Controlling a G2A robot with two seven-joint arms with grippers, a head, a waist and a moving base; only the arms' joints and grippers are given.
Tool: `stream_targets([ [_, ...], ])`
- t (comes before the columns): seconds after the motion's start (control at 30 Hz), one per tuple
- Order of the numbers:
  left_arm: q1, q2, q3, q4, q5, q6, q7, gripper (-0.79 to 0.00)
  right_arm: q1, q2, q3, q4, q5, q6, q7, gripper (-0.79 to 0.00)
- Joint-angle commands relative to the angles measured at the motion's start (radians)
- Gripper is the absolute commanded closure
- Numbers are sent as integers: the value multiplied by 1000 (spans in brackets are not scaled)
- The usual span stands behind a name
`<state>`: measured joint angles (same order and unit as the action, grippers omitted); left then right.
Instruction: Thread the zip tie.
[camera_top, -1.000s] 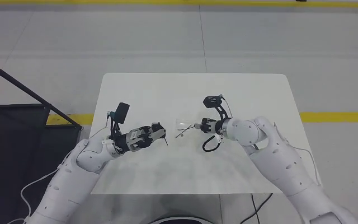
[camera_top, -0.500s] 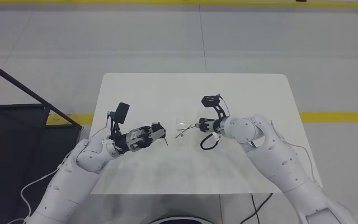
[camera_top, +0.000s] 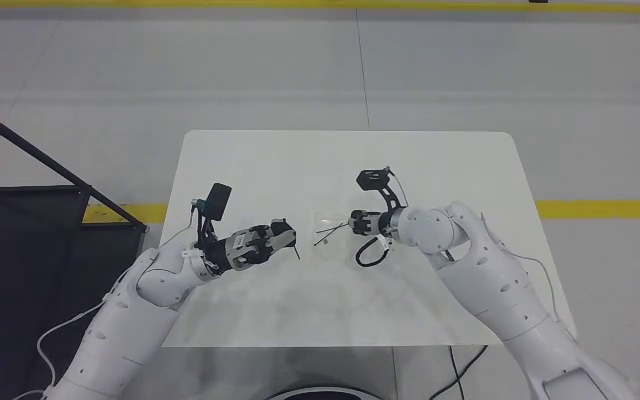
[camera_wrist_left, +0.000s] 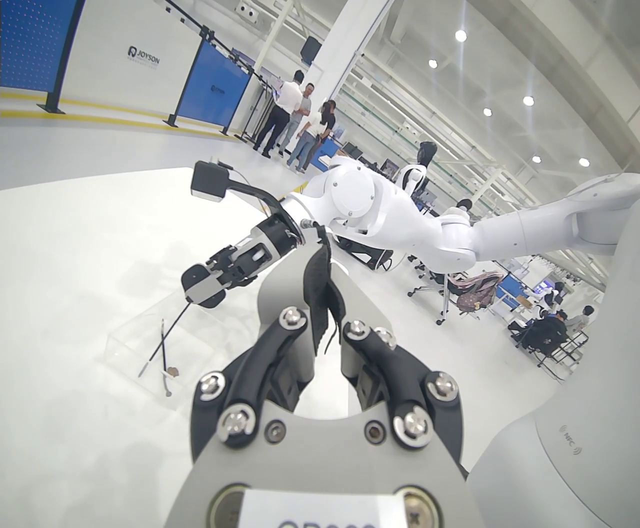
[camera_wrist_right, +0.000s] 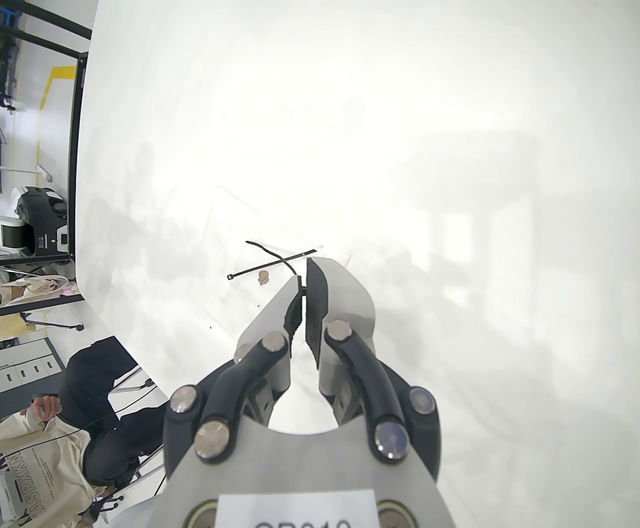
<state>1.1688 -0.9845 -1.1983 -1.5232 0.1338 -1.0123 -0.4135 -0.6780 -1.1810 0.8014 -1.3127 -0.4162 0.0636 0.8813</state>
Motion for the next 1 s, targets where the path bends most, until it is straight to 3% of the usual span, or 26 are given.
stream_targets([
  [0.0, 0, 0, 0, 0, 0, 0, 0, 0, -1, 0, 6, 0, 2, -2, -2, 0],
  [0.2, 1, 0, -1, -1, 1, 6, 3, 0, -28, 6, 42, -25, 0, -4, -20, 0],
  [0.4, 17, -7, -13, -38, 62, 87, 64, 0, -110, 33, 134, -101, 10, -44, -46, 0],
  [0.97, 30, -26, -13, -76, 312, 164, 186, 0, -568, 126, 511, -460, 58, -258, -153, 0],
])
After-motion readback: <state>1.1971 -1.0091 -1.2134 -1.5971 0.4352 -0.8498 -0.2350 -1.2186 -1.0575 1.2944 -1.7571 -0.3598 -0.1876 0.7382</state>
